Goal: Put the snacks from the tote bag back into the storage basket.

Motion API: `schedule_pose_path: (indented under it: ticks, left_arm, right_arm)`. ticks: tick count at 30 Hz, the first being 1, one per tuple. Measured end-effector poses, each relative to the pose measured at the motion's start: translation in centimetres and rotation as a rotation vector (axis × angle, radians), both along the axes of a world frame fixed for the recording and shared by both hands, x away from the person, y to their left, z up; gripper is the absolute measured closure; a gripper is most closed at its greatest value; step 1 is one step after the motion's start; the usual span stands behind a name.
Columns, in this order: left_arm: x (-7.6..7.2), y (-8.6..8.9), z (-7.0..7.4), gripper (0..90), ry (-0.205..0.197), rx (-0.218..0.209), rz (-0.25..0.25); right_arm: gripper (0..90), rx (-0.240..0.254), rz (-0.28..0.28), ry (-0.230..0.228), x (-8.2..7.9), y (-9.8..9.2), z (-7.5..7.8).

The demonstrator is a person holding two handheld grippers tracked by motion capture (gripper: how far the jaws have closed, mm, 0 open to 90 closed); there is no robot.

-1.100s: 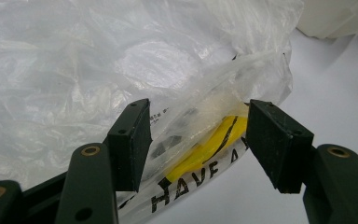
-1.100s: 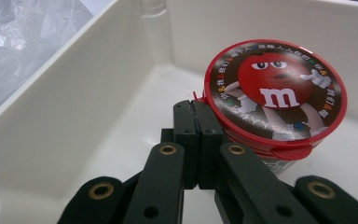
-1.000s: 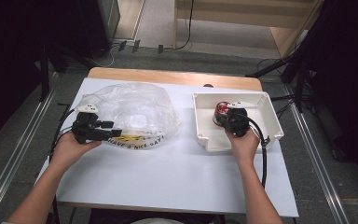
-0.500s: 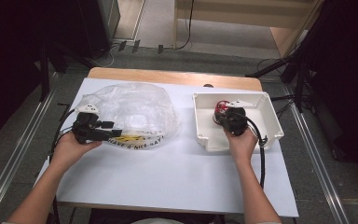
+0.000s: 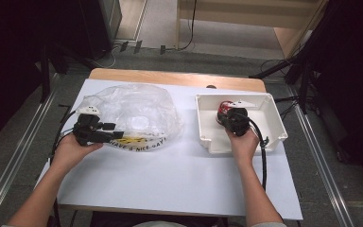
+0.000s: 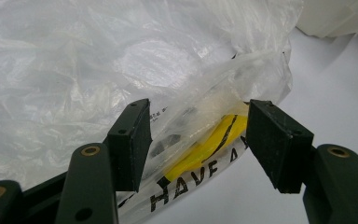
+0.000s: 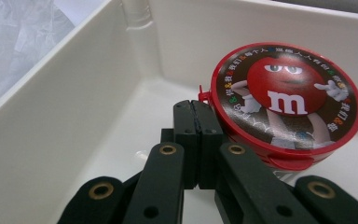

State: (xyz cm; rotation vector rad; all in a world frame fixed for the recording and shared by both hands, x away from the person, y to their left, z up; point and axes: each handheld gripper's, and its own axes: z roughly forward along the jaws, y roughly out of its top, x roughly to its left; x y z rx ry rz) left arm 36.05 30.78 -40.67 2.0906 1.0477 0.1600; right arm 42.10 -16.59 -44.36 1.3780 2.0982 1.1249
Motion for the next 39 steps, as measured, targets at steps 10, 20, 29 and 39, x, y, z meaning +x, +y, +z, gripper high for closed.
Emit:
schedule_pose_path:
  ticks: [10, 20, 29, 39]
  left_arm:
    - [0.0, 0.0, 0.0, 41.3, 0.002, -0.003, 0.002]
    - [0.0, 0.1, 0.0, 41.2, 0.003, -0.007, 0.003]
    - [0.0, 0.0, 0.0, 41.2, 0.002, -0.007, -0.004]
    - [-0.1, -0.3, 0.1, 41.3, -0.001, -0.006, -0.014]
  right_arm:
    - [89.3, 0.029, 0.012, 0.023, 0.0, -0.4, 0.1]
    - [69.6, 0.097, 0.069, 0.079, -0.4, -1.0, 0.7]
    - [53.6, 0.102, 0.118, 0.094, -1.0, -1.0, 1.4]
    - [50.0, 0.118, 0.166, 0.06, -2.6, -0.4, 3.3]
